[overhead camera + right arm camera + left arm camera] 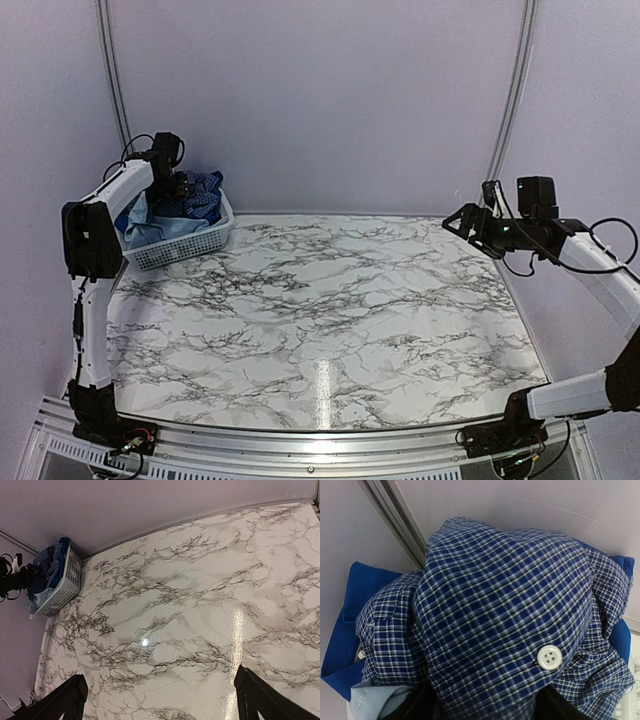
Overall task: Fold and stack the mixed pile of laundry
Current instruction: Pick up the crumpled shirt from the bin, then place the crumpled shirt at the center of the board.
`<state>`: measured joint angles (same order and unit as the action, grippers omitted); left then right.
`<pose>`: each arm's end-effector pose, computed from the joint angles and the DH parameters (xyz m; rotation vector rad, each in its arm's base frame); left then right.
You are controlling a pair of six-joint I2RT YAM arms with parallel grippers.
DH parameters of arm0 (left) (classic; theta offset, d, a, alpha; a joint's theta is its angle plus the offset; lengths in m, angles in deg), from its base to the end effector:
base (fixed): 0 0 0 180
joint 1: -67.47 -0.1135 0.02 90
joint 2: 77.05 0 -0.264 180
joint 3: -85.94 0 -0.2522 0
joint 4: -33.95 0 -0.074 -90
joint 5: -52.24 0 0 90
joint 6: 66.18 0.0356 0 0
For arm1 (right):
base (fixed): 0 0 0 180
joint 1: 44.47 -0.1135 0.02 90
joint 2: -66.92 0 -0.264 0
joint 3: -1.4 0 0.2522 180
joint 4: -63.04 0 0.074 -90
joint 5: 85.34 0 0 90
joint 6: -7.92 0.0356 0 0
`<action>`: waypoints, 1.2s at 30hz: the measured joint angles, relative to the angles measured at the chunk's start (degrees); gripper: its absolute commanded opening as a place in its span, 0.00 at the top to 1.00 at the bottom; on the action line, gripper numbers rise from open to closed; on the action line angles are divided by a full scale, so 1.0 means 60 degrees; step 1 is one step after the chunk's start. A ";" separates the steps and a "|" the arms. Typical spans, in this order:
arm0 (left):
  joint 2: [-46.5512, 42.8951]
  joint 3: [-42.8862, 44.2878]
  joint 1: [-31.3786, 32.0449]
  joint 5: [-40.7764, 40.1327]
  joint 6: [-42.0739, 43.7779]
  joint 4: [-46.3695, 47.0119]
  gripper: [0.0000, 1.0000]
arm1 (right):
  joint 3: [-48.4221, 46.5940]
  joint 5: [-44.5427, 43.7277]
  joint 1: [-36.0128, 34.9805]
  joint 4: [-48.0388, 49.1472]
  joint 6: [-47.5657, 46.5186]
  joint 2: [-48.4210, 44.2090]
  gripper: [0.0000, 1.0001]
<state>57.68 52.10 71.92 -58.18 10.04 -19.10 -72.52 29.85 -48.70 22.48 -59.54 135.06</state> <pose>0.5326 -0.0290 0.2797 -0.3638 2.2241 0.2396 0.2580 0.0343 0.3233 0.0959 2.2054 0.7420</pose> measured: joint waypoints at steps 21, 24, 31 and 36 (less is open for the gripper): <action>-0.3548 0.0324 -0.0973 0.3963 -0.1475 0.2197 1.00 | 0.0000 0.0084 0.0000 -0.0007 0.0004 -0.0004 0.01; -0.3916 0.0324 -0.1093 0.4583 -0.2055 0.3151 1.00 | 0.0000 0.0149 0.0000 0.0047 0.0007 -0.0004 0.01; -0.4040 0.0280 -0.0878 0.6029 -0.3322 0.4728 1.00 | 0.0000 0.0240 0.0000 0.0193 0.0040 -0.0004 0.01; -0.4805 -0.0408 0.0539 0.6597 -0.3391 0.4976 1.00 | -0.0004 0.0342 0.0000 0.0382 0.0091 0.0033 0.02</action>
<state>28.85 49.65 75.16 -18.60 -10.31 10.76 -72.54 31.91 -48.70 24.77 -58.99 135.25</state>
